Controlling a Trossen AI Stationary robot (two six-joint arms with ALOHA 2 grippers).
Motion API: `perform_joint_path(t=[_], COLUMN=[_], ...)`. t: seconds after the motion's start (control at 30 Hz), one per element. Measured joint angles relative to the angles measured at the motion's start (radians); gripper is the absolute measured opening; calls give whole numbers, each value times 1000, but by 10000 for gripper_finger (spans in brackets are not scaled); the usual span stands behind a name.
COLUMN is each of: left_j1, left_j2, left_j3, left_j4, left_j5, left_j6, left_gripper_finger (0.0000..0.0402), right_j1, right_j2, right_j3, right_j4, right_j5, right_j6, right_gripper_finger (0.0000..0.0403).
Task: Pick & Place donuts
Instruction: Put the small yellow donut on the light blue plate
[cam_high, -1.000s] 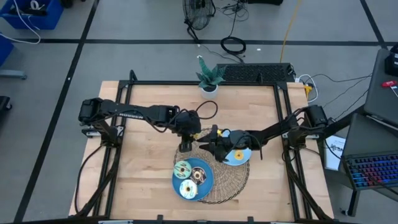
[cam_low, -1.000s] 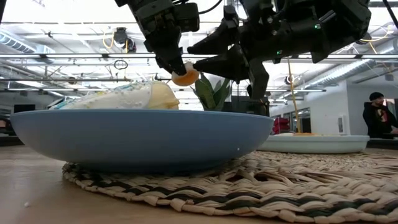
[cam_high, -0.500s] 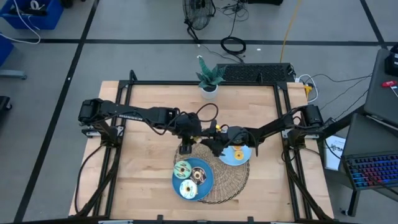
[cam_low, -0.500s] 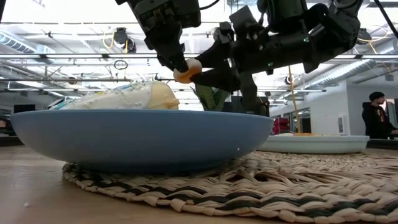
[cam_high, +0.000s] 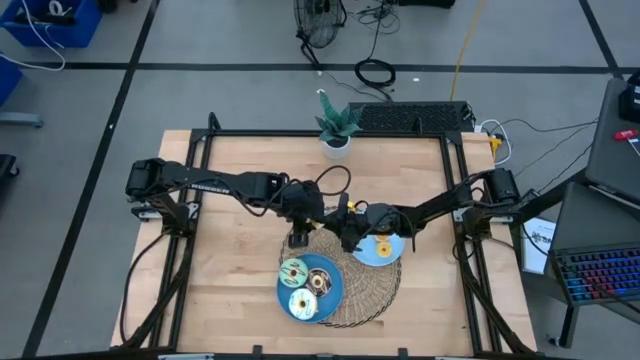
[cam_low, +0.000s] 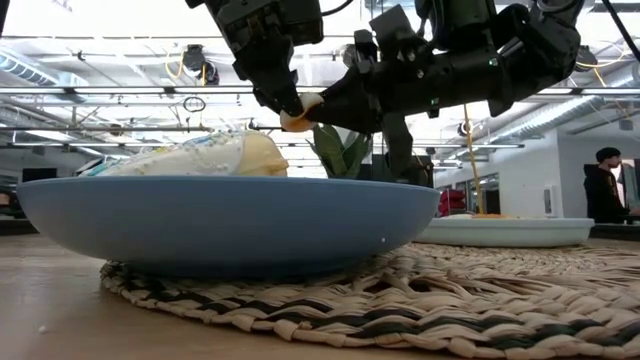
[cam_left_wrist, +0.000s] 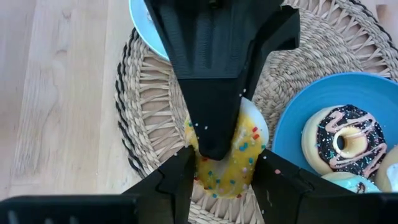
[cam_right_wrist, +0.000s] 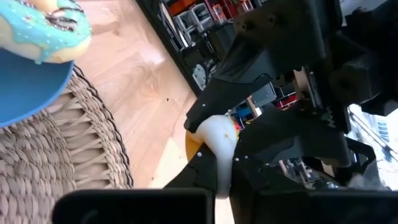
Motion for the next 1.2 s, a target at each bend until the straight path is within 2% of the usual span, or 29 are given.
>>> perform_joint_path(t=[0.13, 0.43, 0.73, 0.9, 1.03, 1.2], left_j1=[2, 0, -44, -86, -101, -104], left_j2=[-7, -121, -237, -258, -258, -258], left_j3=[7, 14, -2, -46, -89, -140], left_j4=[-5, -15, -6, 33, 82, 152], left_j5=[-3, 2, -13, -117, -137, -140], left_j6=[-13, -45, -45, -45, -45, -51], left_gripper_finger=[150, 150, 150, 150, 150, 150], right_j1=[20, 123, 345, 471, 553, 608], right_j2=[-6, -6, -6, -6, -18, -44], right_j3=[0, 0, 0, 0, 0, 0], right_j4=[0, -25, -80, -154, -181, -324], right_j5=[73, 399, 808, 1025, 1072, 1153], right_j6=[-43, -185, -294, -279, -194, -21], right_gripper_finger=[13, 6, 5, 5, 5, 3])
